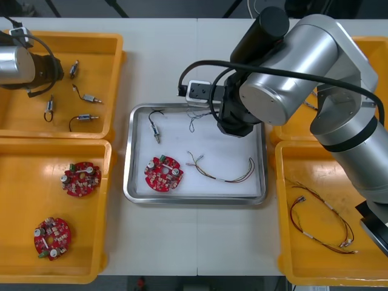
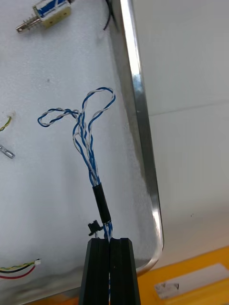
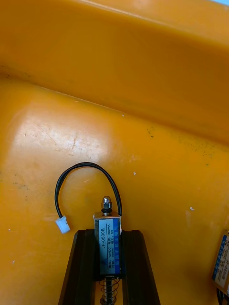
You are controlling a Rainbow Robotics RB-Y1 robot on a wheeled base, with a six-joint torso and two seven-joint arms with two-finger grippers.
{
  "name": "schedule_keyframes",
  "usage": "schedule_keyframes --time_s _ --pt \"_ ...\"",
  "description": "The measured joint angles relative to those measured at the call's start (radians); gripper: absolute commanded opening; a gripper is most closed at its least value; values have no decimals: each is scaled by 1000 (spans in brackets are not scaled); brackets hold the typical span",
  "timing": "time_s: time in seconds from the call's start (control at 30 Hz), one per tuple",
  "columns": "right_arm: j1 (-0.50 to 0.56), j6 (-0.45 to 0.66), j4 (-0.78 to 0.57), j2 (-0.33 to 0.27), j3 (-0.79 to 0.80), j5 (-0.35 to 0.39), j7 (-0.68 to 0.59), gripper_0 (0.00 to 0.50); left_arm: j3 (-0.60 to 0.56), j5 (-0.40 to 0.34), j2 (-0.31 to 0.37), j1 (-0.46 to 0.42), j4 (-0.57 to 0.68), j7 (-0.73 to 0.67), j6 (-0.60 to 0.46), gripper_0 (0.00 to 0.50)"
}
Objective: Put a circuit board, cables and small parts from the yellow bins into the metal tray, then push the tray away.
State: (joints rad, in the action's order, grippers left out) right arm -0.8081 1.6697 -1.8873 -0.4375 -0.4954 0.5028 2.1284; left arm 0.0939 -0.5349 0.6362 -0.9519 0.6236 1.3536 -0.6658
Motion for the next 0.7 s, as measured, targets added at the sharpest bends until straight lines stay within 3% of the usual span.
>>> schedule_keyframes --time_s 0.17,0.37,0.7 --pt "0 -47 55 14 -18 -4 80 0 -1 0 0 0 5 0 -21 0" --pt "0 -98 114 14 -58 -35 156 0 -32 2 7 0 105 0 -248 0" --pt "0 -143 224 15 -112 -77 156 0 -57 11 37 0 309 0 -491 0"
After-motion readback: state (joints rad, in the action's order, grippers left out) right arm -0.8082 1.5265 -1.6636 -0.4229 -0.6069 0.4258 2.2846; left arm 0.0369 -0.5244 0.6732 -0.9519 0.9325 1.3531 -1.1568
